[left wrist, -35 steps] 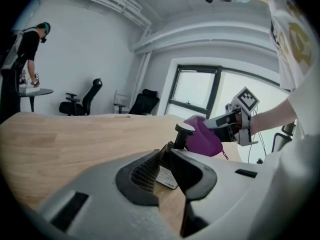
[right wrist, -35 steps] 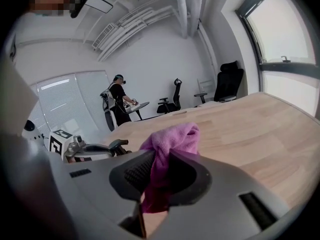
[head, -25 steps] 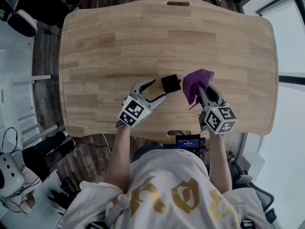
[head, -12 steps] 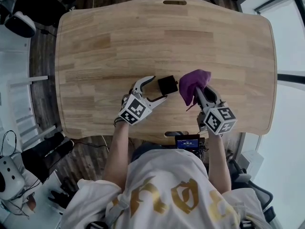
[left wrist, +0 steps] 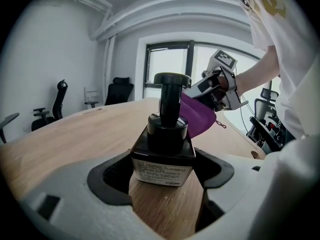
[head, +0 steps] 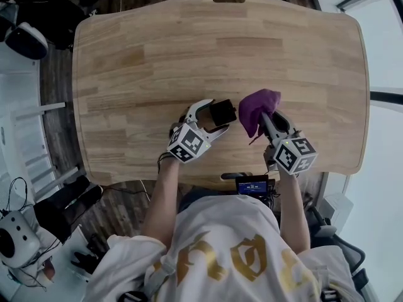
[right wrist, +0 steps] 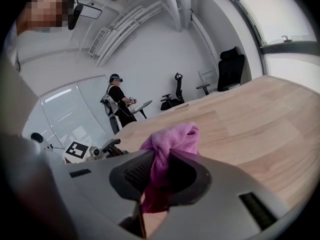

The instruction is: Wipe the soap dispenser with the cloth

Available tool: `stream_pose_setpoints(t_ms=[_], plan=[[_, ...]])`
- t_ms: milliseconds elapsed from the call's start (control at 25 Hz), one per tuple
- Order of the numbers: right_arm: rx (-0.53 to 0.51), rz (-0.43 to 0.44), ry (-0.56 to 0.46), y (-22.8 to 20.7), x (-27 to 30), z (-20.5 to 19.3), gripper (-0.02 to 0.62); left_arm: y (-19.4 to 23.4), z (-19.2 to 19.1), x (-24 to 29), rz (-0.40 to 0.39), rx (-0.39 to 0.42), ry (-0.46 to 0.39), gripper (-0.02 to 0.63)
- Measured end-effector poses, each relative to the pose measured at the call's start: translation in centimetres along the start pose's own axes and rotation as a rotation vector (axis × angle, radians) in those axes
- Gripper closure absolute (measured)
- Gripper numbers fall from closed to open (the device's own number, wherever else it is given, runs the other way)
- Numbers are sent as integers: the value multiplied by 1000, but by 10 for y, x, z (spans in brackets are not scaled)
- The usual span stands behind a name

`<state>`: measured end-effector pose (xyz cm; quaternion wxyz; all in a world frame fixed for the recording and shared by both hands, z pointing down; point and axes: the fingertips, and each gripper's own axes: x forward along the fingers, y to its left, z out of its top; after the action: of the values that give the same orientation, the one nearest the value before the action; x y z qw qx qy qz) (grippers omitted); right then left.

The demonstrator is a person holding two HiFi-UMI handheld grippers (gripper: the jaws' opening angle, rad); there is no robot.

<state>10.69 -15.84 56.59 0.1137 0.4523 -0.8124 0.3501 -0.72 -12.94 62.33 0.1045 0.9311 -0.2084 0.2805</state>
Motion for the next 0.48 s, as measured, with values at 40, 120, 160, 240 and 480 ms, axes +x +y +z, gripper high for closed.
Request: stream_pose_setpoints(t_ms=[40,120,160,240,480], plan=[[2,1,1,-1,0,0,525,0,1,1,-3,-1,-7,264],[3,3,3,-1,1,-1,525,1,2,4,-5,6,-10,264],[3,4,4,-2,1,-2,525,1,1,5,-5,15,-5,264],[6,6,8,-2,1,-4,525,1,0,8,-4,20,1,264],[14,-1,12,-6,-2,-8,525,1,0,13,-7,26,-1,264]])
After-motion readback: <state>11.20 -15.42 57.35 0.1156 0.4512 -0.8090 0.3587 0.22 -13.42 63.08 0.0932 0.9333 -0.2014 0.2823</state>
